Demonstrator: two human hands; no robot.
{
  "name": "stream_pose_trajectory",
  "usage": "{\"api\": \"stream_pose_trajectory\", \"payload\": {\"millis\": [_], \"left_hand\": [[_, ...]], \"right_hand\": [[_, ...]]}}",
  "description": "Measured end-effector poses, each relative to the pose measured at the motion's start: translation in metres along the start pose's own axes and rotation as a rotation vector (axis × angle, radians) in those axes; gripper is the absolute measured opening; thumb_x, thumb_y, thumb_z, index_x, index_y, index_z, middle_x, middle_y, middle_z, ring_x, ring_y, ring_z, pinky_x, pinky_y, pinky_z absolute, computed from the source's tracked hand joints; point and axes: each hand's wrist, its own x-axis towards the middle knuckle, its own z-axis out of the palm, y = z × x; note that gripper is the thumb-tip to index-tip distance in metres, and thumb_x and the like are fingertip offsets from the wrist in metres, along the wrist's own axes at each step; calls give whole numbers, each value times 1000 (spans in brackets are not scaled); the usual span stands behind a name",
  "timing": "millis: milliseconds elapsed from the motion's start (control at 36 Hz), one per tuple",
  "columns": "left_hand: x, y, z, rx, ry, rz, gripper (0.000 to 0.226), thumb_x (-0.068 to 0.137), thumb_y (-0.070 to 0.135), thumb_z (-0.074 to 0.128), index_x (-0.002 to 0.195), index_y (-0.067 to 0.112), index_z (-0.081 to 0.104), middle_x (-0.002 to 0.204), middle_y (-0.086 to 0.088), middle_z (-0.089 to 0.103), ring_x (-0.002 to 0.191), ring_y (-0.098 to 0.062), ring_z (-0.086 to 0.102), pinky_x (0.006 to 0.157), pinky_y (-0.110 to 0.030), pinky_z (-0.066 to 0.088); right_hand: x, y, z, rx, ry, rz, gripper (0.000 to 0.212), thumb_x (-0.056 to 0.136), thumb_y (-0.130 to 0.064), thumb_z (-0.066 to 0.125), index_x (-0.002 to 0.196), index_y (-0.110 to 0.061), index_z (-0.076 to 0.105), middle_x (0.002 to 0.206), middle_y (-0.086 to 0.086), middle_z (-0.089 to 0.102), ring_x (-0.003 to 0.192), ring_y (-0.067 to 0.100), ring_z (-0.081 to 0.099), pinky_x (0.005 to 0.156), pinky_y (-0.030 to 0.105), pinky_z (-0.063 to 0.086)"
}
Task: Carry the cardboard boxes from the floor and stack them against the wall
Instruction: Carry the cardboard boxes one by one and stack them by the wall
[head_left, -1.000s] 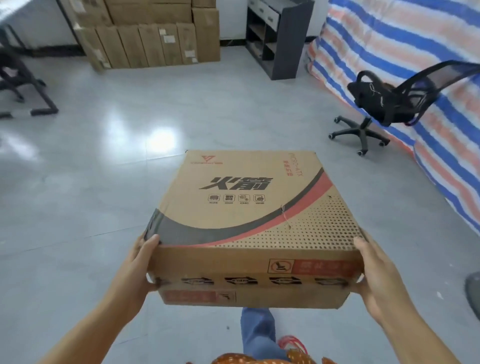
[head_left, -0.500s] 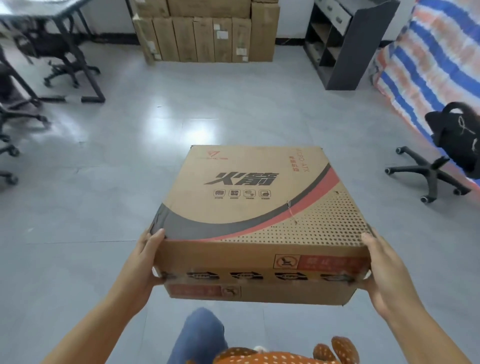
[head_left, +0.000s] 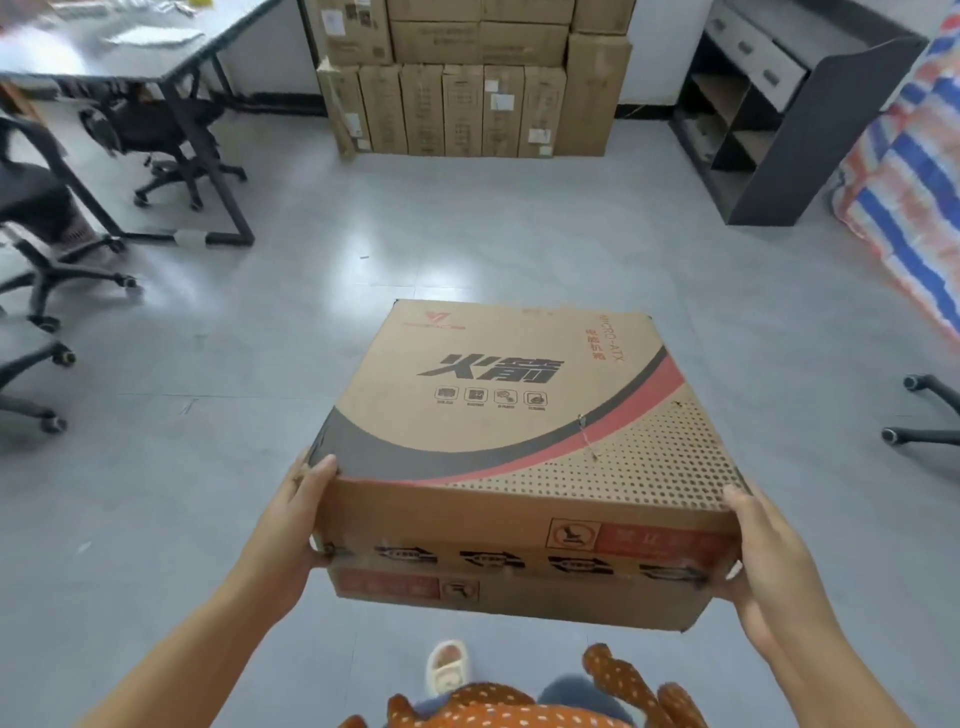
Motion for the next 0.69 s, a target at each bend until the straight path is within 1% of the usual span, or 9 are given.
{"api": "stream_pose_trajectory", "payload": {"millis": [83,167,250,333,472,528,639,667,694], "left_hand": [[40,26,12,3,-32,0,27,97,37,44,122,36,53,118,18,54,101,4,48,59,-35,52],[76,48,30,3,-63,8,26,98,37,43,122,38,52,116,21,53,101,5,47,55,-34,52],[115,66,49,6,-71,6,25,98,37,42,121,40,52,115,23,53,102,6,47,55,-33,52],[156,85,68,1,-67,10,22,97,37,42,116,41,54,114,23,54,102,6,47,58,-35,52],[226,126,107,-12,-14,14,22,97,37,43,115,37,55,115,16,54,105,-4,48,60,-39,54],[254,145,124,13,10,46,22,99,28,43,118,31,54,110,18,53,99,1,48,64,-41,52],[307,184,159,57,44,114,26,99,9,44,107,32,53,103,21,49,83,13,47,63,-28,51],[318,194,168,76,45,132,30,99,5,44,108,33,51,102,22,47,83,14,47,59,-21,51],[332,201,175,43,64,123,29,99,7,43,113,31,49,100,24,46,84,11,47,57,-21,50]], "right_hand": [[28,-21,25,7,23,-28,32,101,-24,38,125,-26,59,90,-8,65,74,8,57,64,34,48],[60,-41,44,-10,43,-39,32,101,-23,38,125,-25,59,86,-8,63,60,0,57,61,33,46],[101,-57,62,-23,51,-37,32,100,-25,38,125,-26,59,88,-8,65,67,7,56,63,33,47],[148,-75,82,-15,31,-47,30,100,-26,39,122,-26,61,84,-9,63,60,6,53,60,32,47],[231,-121,123,-10,-28,-48,29,101,-25,40,121,-26,60,94,-7,66,80,10,60,59,32,50],[265,-147,139,5,-48,-49,29,101,-24,41,122,-26,60,100,-6,67,82,9,61,62,32,50],[327,-199,172,-21,-110,-80,29,101,-23,39,122,-28,59,106,-7,67,85,10,61,62,32,48],[343,-210,180,-41,-115,-89,29,101,-24,39,120,-29,60,104,-6,67,84,11,61,58,32,49],[358,-220,188,-59,-118,-93,28,102,-25,38,117,-29,61,102,-6,67,82,12,61,55,31,49]]}}
